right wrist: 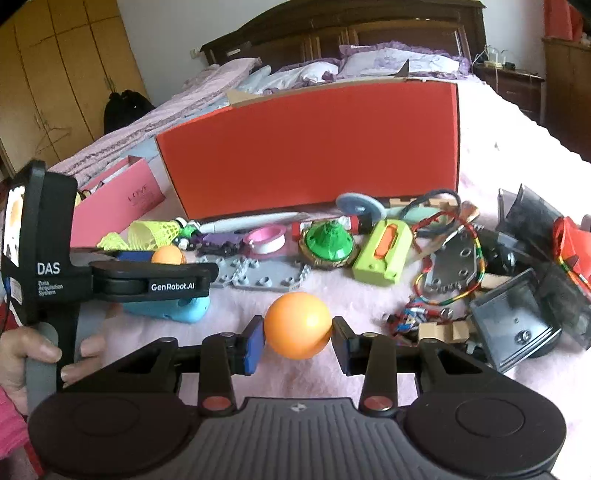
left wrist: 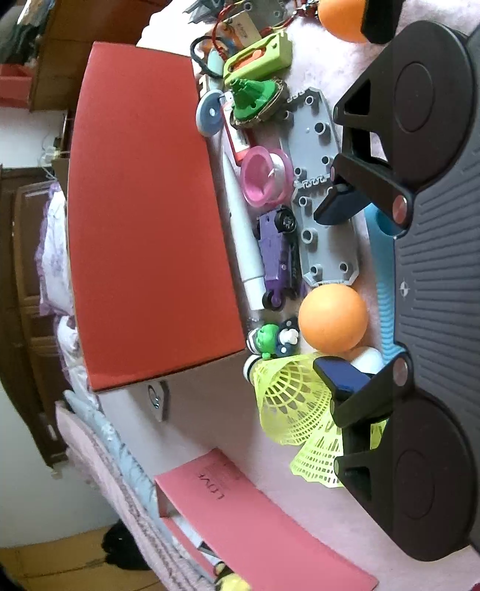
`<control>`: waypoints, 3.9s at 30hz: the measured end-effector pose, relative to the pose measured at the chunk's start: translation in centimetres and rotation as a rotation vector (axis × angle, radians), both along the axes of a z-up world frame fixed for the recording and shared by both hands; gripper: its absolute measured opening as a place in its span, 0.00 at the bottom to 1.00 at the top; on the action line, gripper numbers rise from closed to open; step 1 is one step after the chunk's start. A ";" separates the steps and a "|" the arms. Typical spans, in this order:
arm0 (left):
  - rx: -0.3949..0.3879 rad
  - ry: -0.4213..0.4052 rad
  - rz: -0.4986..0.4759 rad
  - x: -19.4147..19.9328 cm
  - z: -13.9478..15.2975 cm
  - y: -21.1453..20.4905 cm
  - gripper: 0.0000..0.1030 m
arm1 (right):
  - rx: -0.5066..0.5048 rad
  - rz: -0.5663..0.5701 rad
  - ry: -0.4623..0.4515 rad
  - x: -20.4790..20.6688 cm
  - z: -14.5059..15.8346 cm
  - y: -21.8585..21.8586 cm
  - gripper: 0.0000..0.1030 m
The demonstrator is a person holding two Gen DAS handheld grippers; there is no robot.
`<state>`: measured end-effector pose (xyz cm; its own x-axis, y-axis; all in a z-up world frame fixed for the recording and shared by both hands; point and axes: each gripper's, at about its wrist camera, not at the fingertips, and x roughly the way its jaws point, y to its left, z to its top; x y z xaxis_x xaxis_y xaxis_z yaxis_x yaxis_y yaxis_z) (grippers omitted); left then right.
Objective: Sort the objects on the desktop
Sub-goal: 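Grasp the second orange ball with the left gripper while the right holds its ball, then carry both orange balls over the red box and open both grippers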
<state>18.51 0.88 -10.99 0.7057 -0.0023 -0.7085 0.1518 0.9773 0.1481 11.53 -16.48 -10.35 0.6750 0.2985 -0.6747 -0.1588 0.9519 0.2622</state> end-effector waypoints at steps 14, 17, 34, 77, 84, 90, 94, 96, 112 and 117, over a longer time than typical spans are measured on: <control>0.020 -0.010 -0.008 0.5 0.2 -0.2 0.74 | 0.011 -0.037 0.027 0.1 -1.8 0.6 0.41; 0.022 -0.036 -0.004 -0.4 0.8 -0.3 0.75 | 0.015 -0.045 0.032 0.2 -1.9 0.6 0.41; -0.001 -0.008 -0.023 0.3 -0.2 0.7 0.40 | 0.002 -0.058 0.024 0.1 -2.3 0.8 0.41; -0.043 0.031 -0.139 -7.9 -0.1 -2.7 0.48 | -0.053 -0.053 0.000 0.2 -1.4 1.0 0.46; -0.056 0.052 -0.140 -7.5 -0.3 -2.7 0.39 | -0.055 -0.054 0.035 0.8 -2.0 1.0 0.48; -0.093 0.067 -0.116 -7.4 0.0 -2.1 0.39 | -0.081 -0.037 0.040 0.8 -1.8 1.3 0.47; -0.081 0.058 -0.108 -7.6 0.5 -1.8 0.39 | -0.095 -0.064 0.019 0.4 -1.5 1.2 0.40; -0.081 0.050 -0.106 -7.8 0.9 -1.7 0.39 | -0.100 -0.067 0.008 0.2 -1.2 1.1 0.40; -0.047 -0.118 -0.152 -6.0 8.1 -2.8 0.39 | -0.084 -0.023 -0.119 1.4 5.9 0.3 0.40; -0.068 -0.151 -0.174 -2.2 10.7 -3.0 0.39 | -0.091 -0.018 -0.172 4.3 8.8 -0.4 0.40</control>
<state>16.34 -2.11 -0.25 0.7886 -0.1768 -0.5890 0.2995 0.9469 0.1168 15.88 -16.92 -1.59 0.7872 0.2283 -0.5728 -0.1768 0.9735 0.1450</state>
